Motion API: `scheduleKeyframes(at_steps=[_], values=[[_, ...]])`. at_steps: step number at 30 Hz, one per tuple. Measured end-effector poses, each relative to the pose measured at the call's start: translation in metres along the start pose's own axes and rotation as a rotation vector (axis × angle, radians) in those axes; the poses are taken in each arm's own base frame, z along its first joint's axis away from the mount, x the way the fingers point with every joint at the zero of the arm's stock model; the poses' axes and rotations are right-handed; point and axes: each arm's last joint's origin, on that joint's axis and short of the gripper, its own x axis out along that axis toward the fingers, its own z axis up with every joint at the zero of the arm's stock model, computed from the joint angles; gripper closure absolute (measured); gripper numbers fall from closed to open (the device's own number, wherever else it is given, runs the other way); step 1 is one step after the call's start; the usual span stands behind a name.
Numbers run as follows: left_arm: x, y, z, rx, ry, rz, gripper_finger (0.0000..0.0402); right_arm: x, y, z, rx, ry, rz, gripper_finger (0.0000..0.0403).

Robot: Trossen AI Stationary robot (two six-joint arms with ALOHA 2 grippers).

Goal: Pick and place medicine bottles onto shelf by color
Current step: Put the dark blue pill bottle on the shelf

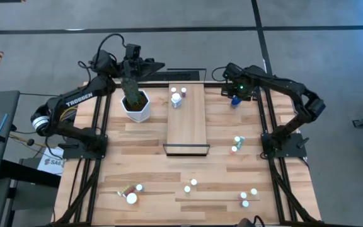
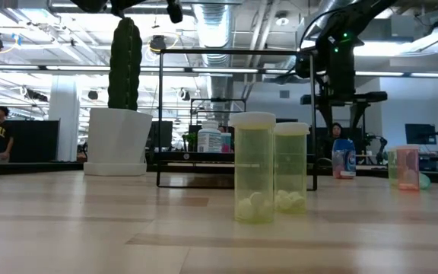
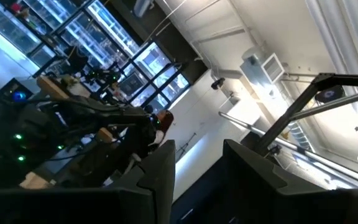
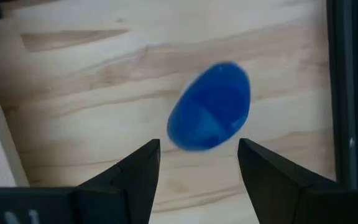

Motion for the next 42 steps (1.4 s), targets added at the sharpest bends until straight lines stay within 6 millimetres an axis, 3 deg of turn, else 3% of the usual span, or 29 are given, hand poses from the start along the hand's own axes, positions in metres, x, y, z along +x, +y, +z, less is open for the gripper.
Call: scheduleKeyframes(at_steps=[5,21,33,42], values=[[-0.007,0.002,0.006,0.001,-0.001,0.010,0.0281,0.003,0.002,-0.003,0.040,-0.027,-0.010,0.0163],[-0.018,0.006,0.016,-0.010,0.007,0.029,0.0281,0.065,-0.014,-0.018,0.224,-0.043,0.026,0.0163],[-0.020,0.007,0.017,-0.008,0.004,0.032,0.0281,0.066,-0.013,-0.014,0.232,-0.162,0.000,0.0165],[-0.019,0.007,0.017,-0.009,0.004,0.032,0.0281,0.065,-0.012,-0.016,0.188,-0.166,-0.011,0.0230]])
